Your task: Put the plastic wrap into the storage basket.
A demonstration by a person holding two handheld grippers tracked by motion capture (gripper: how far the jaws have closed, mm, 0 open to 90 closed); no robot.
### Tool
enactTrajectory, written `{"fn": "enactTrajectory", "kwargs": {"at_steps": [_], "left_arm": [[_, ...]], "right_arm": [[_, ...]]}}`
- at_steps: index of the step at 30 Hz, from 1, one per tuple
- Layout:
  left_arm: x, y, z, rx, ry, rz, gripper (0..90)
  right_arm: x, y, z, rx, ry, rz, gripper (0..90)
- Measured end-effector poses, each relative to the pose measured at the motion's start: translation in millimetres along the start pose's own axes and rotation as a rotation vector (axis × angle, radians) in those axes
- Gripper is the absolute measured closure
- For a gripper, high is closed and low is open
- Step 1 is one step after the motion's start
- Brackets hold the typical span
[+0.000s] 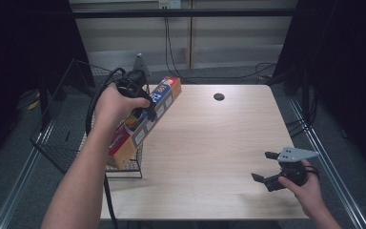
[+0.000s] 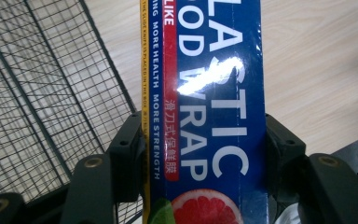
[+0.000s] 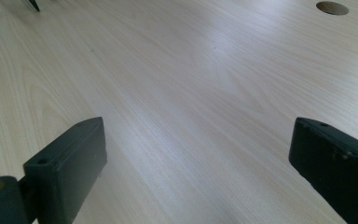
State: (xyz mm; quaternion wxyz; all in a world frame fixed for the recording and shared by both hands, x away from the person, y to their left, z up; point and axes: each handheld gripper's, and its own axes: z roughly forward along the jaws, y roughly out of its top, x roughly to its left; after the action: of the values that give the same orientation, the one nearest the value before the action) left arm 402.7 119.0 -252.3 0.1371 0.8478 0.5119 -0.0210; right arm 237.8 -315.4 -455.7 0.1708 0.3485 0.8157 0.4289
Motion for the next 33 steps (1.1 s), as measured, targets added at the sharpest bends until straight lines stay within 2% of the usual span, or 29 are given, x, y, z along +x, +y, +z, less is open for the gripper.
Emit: {"fn": "enactTrajectory", "kwargs": {"at_steps": [6, 14, 15, 21, 22, 23, 25, 26, 29, 33], "left_arm": [[9.7, -3.1, -4.1, -0.024, 0.016, -0.041, 43.2], [19.6, -6.7, -9.1, -0.024, 0.025, -0.066, 43.2], [19.7, -7.4, -9.1, -0.031, 0.024, -0.084, 43.1], [25.8, -9.9, -14.4, -0.032, 0.036, -0.09, 43.1], [25.7, -10.5, -14.2, -0.045, 0.031, -0.106, 43.1], [27.1, -10.9, -15.5, -0.037, 0.037, -0.097, 43.1], [28.1, -12.1, -16.6, -0.045, 0.038, -0.115, 43.1], [30.4, -12.6, -18.0, -0.034, 0.041, -0.103, 43.1], [33.3, -14.5, -19.3, -0.047, 0.047, -0.123, 43.1], [38.0, -16.5, -21.4, -0.041, 0.053, -0.13, 43.1]], "right_arm": [[0.5, 0.0, 0.4, 0.001, -0.003, -0.003, 3.9], [1.0, 0.1, 1.0, 0.004, 0.001, -0.004, 3.9], [1.2, 0.1, 0.9, 0.004, -0.003, -0.004, 3.9], [1.6, 0.2, 0.8, 0.004, 0.005, -0.007, 3.9], [1.7, 0.2, 0.9, 0.004, 0.006, -0.006, 3.9], [1.7, 0.1, 1.2, 0.005, 0.007, -0.007, 3.8], [1.7, 0.0, 1.6, 0.004, 0.001, -0.01, 3.8], [1.7, 0.0, 1.8, 0.003, 0.0, -0.011, 3.9], [1.6, 0.0, 1.6, 0.005, 0.001, -0.01, 3.9], [1.6, -0.2, 2.3, 0.009, 0.009, -0.009, 3.9]]}}
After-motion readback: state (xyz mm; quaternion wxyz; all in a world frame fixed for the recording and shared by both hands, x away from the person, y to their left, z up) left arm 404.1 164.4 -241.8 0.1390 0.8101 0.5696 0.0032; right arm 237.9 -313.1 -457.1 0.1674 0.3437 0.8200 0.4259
